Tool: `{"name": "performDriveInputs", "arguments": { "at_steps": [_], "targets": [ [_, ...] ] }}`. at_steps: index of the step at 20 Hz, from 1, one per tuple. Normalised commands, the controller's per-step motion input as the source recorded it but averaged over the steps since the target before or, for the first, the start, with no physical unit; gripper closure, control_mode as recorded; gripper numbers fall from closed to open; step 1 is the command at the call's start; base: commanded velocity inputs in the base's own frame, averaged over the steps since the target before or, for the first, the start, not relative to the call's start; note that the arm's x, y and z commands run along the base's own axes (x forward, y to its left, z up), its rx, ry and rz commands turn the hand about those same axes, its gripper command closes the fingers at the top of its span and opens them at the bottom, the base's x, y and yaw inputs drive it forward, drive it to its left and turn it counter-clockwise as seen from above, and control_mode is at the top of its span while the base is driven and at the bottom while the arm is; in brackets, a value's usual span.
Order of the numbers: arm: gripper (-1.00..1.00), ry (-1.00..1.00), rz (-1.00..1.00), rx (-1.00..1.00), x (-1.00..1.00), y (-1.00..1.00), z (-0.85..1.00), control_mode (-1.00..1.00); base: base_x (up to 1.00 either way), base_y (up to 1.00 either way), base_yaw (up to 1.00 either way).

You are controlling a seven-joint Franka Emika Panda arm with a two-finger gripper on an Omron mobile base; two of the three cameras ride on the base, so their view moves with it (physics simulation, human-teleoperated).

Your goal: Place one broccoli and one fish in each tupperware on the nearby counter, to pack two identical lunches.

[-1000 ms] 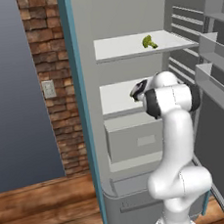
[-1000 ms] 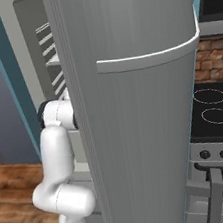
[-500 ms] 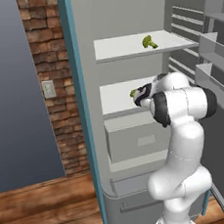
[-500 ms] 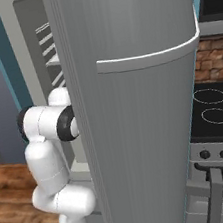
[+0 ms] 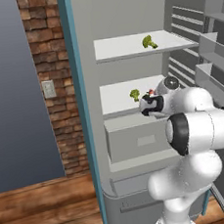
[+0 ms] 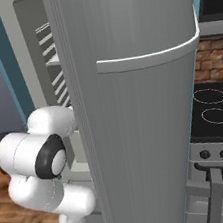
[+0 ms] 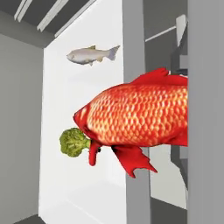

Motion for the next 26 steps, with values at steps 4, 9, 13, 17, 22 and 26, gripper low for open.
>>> {"name": "performDriveInputs", "arguments": {
  "at_steps": [4, 9, 13, 17, 22, 26],
  "targets": [
    [1.0, 0.0, 0.0, 0.0, -0.83, 0.53, 0.63, -1.0, 0.0, 0.0, 0.0],
    [1.0, 0.0, 0.0, 0.0, -0.94, 0.27, 0.98, -1.0, 0.0, 0.0, 0.0],
    [1.0, 0.0, 0.0, 0.0, -1.0, 0.04, 0.97, -1.0, 0.0, 0.0, 0.0],
    [1.0, 0.01, 0.0, 0.0, -1.0, 0.12, 0.78, -1.0, 0.0, 0.0, 0.0],
    [1.0, 0.1, 0.06, -0.01, -1.0, 0.3, 0.38, -1.0, 0.0, 0.0, 0.0],
    [1.0, 0.1, 0.1, 0.0, -0.99, 0.0, 0.31, -1.0, 0.0, 0.0, 0.0]
  ]
}}
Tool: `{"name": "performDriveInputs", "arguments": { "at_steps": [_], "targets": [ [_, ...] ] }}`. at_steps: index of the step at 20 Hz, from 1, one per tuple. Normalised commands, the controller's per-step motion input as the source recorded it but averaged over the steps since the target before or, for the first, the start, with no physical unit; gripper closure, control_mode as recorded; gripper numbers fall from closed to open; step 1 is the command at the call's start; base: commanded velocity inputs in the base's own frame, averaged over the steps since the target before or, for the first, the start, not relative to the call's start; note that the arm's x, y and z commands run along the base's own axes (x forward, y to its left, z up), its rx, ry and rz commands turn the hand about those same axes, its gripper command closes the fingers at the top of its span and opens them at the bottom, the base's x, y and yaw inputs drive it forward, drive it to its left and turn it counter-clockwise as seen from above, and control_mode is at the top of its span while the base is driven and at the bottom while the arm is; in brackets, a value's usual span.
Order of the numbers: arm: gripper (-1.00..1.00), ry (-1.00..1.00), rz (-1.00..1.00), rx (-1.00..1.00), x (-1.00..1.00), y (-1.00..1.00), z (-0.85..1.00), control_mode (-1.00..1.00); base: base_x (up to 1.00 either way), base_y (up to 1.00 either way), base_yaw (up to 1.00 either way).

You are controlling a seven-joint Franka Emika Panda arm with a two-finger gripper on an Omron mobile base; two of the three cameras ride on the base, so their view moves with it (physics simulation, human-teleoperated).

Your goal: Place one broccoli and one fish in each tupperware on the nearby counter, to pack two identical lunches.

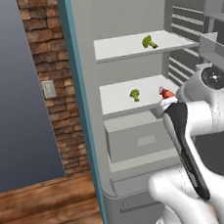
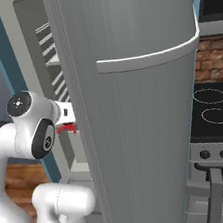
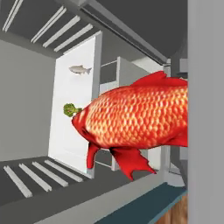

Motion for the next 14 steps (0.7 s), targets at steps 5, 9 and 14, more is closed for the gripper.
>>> {"name": "performDriveInputs", "arguments": {
  "at_steps": [5, 9, 14],
  "targets": [
    [1.0, 0.07, 0.05, 0.0, -0.32, 0.05, 0.06, 1.0, -0.43, 0.18, 0.04],
    [1.0, 0.0, 0.0, 0.0, 0.0, 0.0, 0.0, 1.0, -0.97, 0.18, 0.0],
    [1.0, 0.0, 0.0, 0.0, 0.0, 0.0, 0.0, 1.0, -1.0, 0.0, -0.01]
  ]
}}
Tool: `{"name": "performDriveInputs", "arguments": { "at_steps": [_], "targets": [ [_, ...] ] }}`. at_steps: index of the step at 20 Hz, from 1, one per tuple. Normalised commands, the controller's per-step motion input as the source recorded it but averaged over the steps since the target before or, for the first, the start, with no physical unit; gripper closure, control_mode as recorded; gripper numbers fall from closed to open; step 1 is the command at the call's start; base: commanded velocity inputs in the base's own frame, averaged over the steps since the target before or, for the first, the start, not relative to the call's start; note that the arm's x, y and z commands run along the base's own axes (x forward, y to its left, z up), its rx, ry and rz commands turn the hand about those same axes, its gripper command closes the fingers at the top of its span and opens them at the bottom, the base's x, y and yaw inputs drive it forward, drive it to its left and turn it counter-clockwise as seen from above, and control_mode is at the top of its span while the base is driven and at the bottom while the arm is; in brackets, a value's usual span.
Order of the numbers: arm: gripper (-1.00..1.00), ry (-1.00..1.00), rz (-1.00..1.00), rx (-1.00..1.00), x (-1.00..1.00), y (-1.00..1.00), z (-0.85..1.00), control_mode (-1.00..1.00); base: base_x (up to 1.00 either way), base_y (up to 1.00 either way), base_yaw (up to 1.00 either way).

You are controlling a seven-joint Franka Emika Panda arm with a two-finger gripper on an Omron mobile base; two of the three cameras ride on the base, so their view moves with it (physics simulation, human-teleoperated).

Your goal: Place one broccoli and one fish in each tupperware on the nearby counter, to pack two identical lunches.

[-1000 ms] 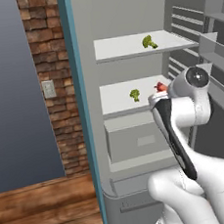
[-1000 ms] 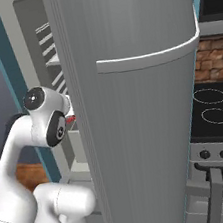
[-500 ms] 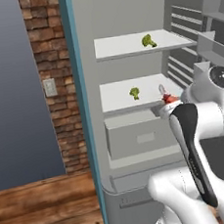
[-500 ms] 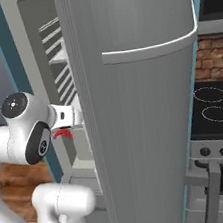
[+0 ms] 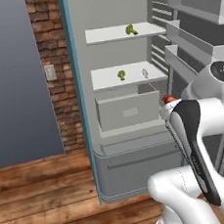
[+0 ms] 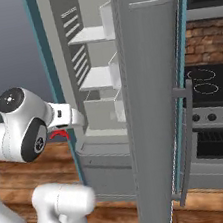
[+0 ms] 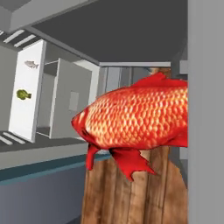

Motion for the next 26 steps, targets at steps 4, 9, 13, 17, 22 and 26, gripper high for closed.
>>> {"name": "performDriveInputs", "arguments": {
  "at_steps": [4, 9, 13, 17, 22, 26],
  "targets": [
    [1.0, 0.0, 0.0, 0.0, 0.0, 0.0, 0.0, 1.0, -0.96, 0.0, 0.0],
    [1.0, 0.0, 0.0, 0.0, 0.0, 0.0, 0.0, 1.0, -0.79, -0.11, -0.02],
    [1.0, 0.0, 0.0, 0.0, 0.0, 0.0, 0.0, 1.0, -0.72, -0.19, -0.23],
    [1.0, 0.0, 0.0, 0.0, 0.0, 0.0, 0.0, 1.0, -0.4, -0.41, -0.3],
    [1.0, 0.0, 0.0, 0.0, 0.0, 0.0, 0.0, 1.0, -0.08, -0.81, -0.34],
    [1.0, 0.0, 0.0, 0.0, 0.0, 0.0, 0.0, 1.0, -0.06, -0.89, -0.44]
  ]
}}
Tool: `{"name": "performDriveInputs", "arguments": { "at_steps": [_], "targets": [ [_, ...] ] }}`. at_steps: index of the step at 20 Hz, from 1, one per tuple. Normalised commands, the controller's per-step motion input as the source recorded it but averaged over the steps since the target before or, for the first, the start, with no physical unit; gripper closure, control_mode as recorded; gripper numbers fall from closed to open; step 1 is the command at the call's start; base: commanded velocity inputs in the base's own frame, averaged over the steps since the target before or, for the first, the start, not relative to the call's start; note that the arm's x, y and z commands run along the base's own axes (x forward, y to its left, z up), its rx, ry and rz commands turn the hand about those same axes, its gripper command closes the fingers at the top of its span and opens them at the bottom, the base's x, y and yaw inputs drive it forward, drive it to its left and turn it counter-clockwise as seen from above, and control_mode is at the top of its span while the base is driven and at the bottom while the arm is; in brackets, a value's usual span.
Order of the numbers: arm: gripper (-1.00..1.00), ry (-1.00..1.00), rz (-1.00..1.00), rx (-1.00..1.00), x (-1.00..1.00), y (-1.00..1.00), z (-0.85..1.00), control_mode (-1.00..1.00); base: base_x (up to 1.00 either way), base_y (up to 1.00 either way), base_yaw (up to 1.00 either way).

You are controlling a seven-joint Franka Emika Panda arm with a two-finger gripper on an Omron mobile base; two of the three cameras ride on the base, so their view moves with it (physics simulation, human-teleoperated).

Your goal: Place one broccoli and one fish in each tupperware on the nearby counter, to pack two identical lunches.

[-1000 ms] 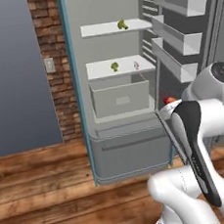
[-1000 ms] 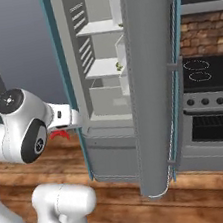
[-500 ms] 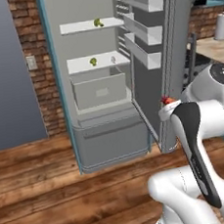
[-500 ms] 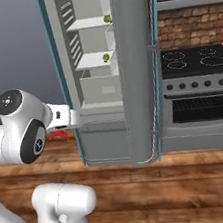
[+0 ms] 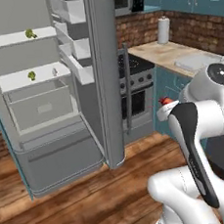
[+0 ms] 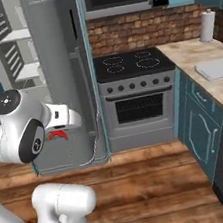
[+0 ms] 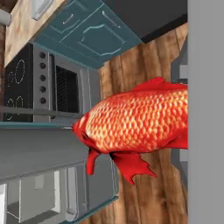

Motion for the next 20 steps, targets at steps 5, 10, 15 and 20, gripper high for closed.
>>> {"name": "performDriveInputs", "arguments": {
  "at_steps": [5, 10, 15, 20],
  "targets": [
    [1.0, 0.0, 0.0, 0.0, 0.0, 0.0, 0.0, 1.0, -0.03, -0.82, -0.45],
    [1.0, 0.0, 0.0, 0.0, 0.0, 0.0, 0.0, 1.0, 0.08, -0.68, -0.43],
    [1.0, 0.0, 0.0, 0.0, 0.0, 0.0, 0.0, 1.0, 0.37, -0.41, -0.4],
    [1.0, 0.0, 0.0, 0.0, 0.0, 0.0, 0.0, 1.0, 0.53, -0.15, -0.39]
  ]
}}
